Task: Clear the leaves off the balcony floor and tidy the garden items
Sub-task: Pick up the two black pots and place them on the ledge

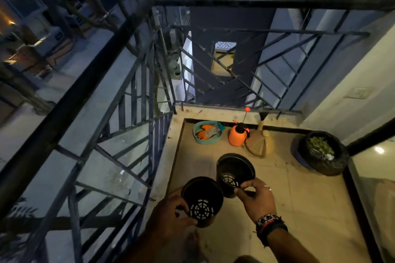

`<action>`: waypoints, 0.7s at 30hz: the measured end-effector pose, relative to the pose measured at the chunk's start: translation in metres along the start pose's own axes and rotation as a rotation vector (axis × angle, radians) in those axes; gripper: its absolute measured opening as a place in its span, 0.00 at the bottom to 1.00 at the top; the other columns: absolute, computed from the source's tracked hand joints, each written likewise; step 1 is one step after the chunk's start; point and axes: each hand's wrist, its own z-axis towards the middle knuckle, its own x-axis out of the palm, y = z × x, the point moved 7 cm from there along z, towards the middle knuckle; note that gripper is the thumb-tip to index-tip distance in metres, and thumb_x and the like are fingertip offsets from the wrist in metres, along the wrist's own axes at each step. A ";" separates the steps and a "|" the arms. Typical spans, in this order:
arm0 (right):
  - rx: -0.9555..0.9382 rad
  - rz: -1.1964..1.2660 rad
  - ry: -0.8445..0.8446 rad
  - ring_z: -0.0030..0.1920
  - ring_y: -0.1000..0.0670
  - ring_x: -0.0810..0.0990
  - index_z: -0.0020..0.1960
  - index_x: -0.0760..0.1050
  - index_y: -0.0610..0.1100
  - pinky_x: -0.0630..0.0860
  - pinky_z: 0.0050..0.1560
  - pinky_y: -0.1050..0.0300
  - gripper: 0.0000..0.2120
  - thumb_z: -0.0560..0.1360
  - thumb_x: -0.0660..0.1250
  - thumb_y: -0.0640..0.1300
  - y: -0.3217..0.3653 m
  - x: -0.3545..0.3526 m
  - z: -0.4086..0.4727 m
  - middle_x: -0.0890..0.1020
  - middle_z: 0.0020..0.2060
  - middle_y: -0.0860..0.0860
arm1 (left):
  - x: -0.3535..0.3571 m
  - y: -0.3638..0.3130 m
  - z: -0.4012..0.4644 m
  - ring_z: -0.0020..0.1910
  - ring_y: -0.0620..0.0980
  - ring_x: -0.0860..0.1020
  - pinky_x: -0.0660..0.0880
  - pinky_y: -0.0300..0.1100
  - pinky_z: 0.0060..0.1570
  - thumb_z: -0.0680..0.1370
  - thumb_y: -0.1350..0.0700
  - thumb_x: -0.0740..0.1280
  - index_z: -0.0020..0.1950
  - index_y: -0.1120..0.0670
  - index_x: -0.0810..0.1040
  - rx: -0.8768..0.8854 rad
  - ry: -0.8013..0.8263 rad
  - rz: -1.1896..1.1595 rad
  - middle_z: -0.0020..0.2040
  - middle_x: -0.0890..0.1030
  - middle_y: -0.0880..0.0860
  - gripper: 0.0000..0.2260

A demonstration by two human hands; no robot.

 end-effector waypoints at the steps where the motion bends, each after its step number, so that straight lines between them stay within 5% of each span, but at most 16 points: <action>1: 0.009 -0.004 0.005 0.42 0.50 0.82 0.37 0.77 0.50 0.76 0.38 0.61 0.11 0.66 0.78 0.40 0.008 0.009 0.015 0.81 0.46 0.51 | -0.006 0.004 0.012 0.50 0.34 0.78 0.80 0.40 0.44 0.57 0.43 0.77 0.37 0.42 0.77 -0.001 0.012 0.013 0.65 0.70 0.28 0.14; 5: 0.030 -0.016 0.040 0.43 0.48 0.82 0.35 0.77 0.52 0.80 0.43 0.54 0.11 0.63 0.79 0.43 0.039 0.042 0.071 0.81 0.45 0.50 | -0.030 0.016 0.056 0.51 0.34 0.79 0.81 0.43 0.42 0.58 0.43 0.77 0.36 0.43 0.76 0.005 -0.002 0.042 0.66 0.70 0.29 0.14; 9: -0.020 -0.079 0.113 0.42 0.52 0.82 0.33 0.79 0.54 0.82 0.45 0.52 0.09 0.58 0.80 0.49 0.059 0.075 0.141 0.82 0.43 0.49 | -0.048 0.011 0.108 0.50 0.33 0.77 0.79 0.36 0.42 0.59 0.44 0.77 0.36 0.48 0.81 -0.030 -0.057 0.066 0.55 0.74 0.29 0.12; 11: -0.034 -0.137 0.147 0.42 0.52 0.82 0.32 0.79 0.56 0.81 0.46 0.54 0.10 0.57 0.79 0.51 0.063 0.090 0.177 0.82 0.43 0.48 | -0.049 0.020 0.136 0.45 0.27 0.73 0.76 0.31 0.44 0.61 0.54 0.78 0.33 0.41 0.81 -0.096 -0.108 0.028 0.44 0.76 0.37 0.09; 13: -0.041 -0.200 0.186 0.40 0.53 0.81 0.32 0.78 0.56 0.77 0.42 0.63 0.11 0.59 0.80 0.49 0.072 0.104 0.209 0.83 0.42 0.47 | -0.046 0.036 0.158 0.43 0.24 0.73 0.73 0.37 0.51 0.65 0.54 0.76 0.40 0.27 0.78 -0.207 -0.090 -0.035 0.39 0.77 0.41 0.19; 15: -0.060 -0.259 0.238 0.39 0.54 0.79 0.33 0.78 0.55 0.68 0.36 0.73 0.11 0.61 0.80 0.47 0.083 0.118 0.237 0.83 0.40 0.48 | -0.042 0.047 0.176 0.49 0.31 0.75 0.75 0.38 0.54 0.63 0.47 0.79 0.51 0.31 0.76 -0.250 -0.024 0.015 0.49 0.77 0.37 0.22; 18: -0.026 -0.330 0.324 0.46 0.50 0.81 0.38 0.80 0.56 0.72 0.42 0.62 0.08 0.63 0.78 0.50 0.083 0.147 0.280 0.84 0.42 0.51 | -0.038 0.071 0.212 0.52 0.41 0.79 0.79 0.43 0.49 0.59 0.39 0.76 0.51 0.42 0.75 -0.324 -0.014 -0.001 0.61 0.75 0.35 0.24; 21: 0.016 -0.356 0.372 0.48 0.49 0.81 0.40 0.79 0.57 0.76 0.48 0.56 0.07 0.65 0.76 0.53 0.071 0.180 0.319 0.84 0.44 0.52 | -0.023 0.106 0.249 0.53 0.39 0.79 0.79 0.41 0.46 0.59 0.28 0.70 0.55 0.40 0.70 -0.351 -0.043 0.007 0.63 0.73 0.35 0.29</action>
